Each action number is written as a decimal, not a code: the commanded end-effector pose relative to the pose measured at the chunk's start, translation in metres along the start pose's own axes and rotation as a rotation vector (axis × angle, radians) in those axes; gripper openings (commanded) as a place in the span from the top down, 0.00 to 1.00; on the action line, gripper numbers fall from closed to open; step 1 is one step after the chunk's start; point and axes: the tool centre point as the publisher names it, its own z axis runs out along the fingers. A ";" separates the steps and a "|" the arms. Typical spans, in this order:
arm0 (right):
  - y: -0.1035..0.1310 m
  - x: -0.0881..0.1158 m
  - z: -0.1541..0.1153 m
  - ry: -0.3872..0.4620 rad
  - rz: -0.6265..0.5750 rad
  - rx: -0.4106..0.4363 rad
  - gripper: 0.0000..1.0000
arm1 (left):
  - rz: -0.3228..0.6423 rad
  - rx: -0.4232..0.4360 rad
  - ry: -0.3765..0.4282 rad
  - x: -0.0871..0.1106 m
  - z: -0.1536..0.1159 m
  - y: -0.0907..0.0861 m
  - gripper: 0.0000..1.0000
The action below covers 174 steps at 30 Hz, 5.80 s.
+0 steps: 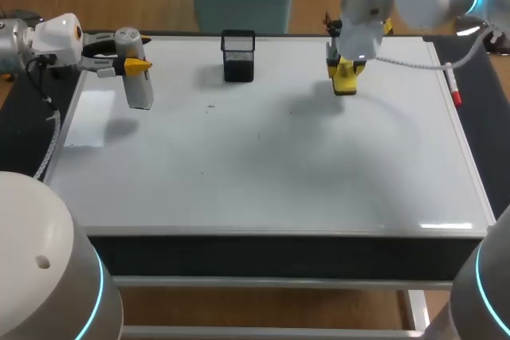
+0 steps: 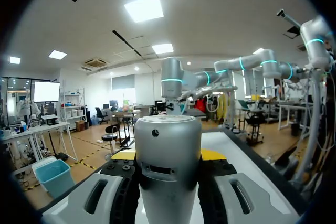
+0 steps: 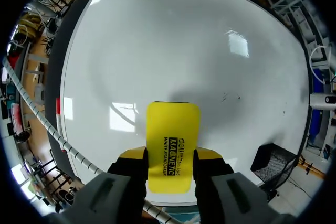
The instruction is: Pick up the inspection probe, press it on each red-marked spot on the whiteboard one by one, put down the probe, pick up the eraser, and wipe off all the red marks.
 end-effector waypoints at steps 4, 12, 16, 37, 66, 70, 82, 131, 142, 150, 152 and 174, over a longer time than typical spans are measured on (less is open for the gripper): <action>-0.038 0.001 0.008 -0.005 0.009 -0.084 1.00 | -0.001 -0.002 0.001 0.000 0.000 -0.002 1.00; -0.046 0.001 0.014 -0.012 0.017 -0.089 1.00 | -0.001 -0.002 0.001 0.000 0.000 -0.002 1.00; -0.049 0.001 0.018 0.001 0.014 -0.091 1.00 | -0.001 -0.002 0.001 0.000 0.000 -0.002 1.00; -0.055 0.004 0.035 -0.003 0.047 -0.102 1.00 | -0.001 -0.002 0.001 0.000 0.000 -0.002 1.00; -0.051 0.004 0.049 0.021 0.067 -0.096 1.00 | -0.001 -0.002 0.001 0.000 0.000 -0.002 1.00; -0.051 0.007 0.049 0.015 0.076 -0.100 0.82 | -0.001 -0.002 0.001 0.000 0.000 -0.002 1.00; -0.053 0.015 0.014 -0.056 0.156 -0.033 0.00 | -0.001 -0.002 0.001 0.000 0.000 -0.002 1.00; -0.023 0.062 -0.177 -0.516 1.038 -0.141 0.00 | -0.001 -0.002 0.001 0.000 0.000 -0.002 1.00; -0.023 0.062 -0.177 -0.516 1.038 -0.141 0.00 | 0.026 -0.028 0.041 -0.004 0.018 -0.026 1.00; -0.023 0.062 -0.177 -0.516 1.038 -0.141 0.00 | 0.014 -0.036 0.077 -0.022 0.053 -0.060 1.00; -0.023 0.062 -0.177 -0.516 1.038 -0.141 0.00 | 0.024 -0.024 0.102 -0.030 0.065 -0.069 1.00; -0.023 0.062 -0.177 -0.516 1.038 -0.141 0.00 | -0.019 0.027 0.097 -0.104 0.172 -0.094 1.00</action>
